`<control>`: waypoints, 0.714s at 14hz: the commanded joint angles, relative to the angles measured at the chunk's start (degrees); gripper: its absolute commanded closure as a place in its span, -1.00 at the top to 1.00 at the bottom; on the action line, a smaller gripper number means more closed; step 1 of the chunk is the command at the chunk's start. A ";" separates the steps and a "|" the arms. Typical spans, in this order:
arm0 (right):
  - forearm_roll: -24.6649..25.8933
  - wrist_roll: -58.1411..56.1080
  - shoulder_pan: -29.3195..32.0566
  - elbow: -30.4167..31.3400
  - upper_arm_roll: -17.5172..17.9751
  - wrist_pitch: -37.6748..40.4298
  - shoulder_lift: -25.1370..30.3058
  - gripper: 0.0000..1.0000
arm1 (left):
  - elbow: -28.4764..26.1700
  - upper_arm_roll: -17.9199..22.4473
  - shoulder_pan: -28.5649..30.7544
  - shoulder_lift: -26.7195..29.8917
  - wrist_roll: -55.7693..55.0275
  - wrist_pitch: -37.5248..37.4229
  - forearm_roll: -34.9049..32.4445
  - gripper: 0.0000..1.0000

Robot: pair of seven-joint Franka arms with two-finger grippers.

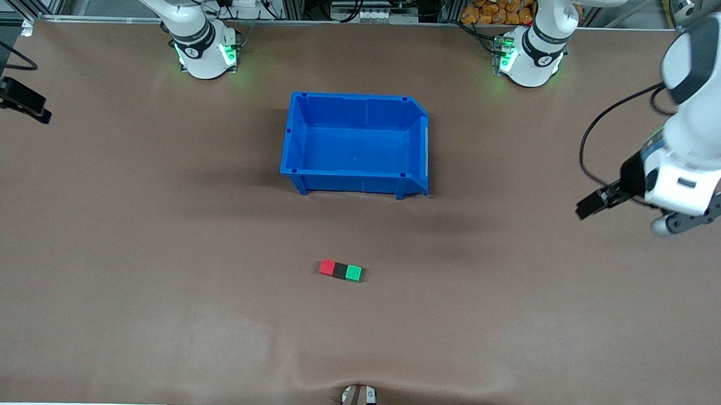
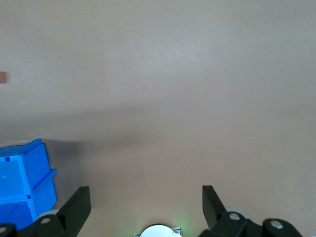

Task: Attach green and red cubes to black cube

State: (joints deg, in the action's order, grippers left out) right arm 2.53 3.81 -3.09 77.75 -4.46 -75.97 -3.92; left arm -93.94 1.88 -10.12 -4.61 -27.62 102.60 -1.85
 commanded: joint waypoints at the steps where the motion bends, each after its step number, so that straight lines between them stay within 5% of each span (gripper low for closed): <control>1: 0.90 -0.73 0.02 0.21 -0.02 -0.23 0.50 1.00 | -1.34 -0.82 1.33 3.91 8.17 -4.23 -0.34 1.00; 10: -9.12 -10.66 5.29 1.44 -0.46 -1.82 0.93 1.00 | -0.28 -0.47 3.00 10.15 27.42 -17.43 -0.78 1.00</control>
State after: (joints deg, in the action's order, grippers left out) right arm -4.85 -3.98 0.90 77.81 -5.19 -77.52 -3.98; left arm -93.82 1.70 -8.55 4.15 -4.58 87.24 -1.85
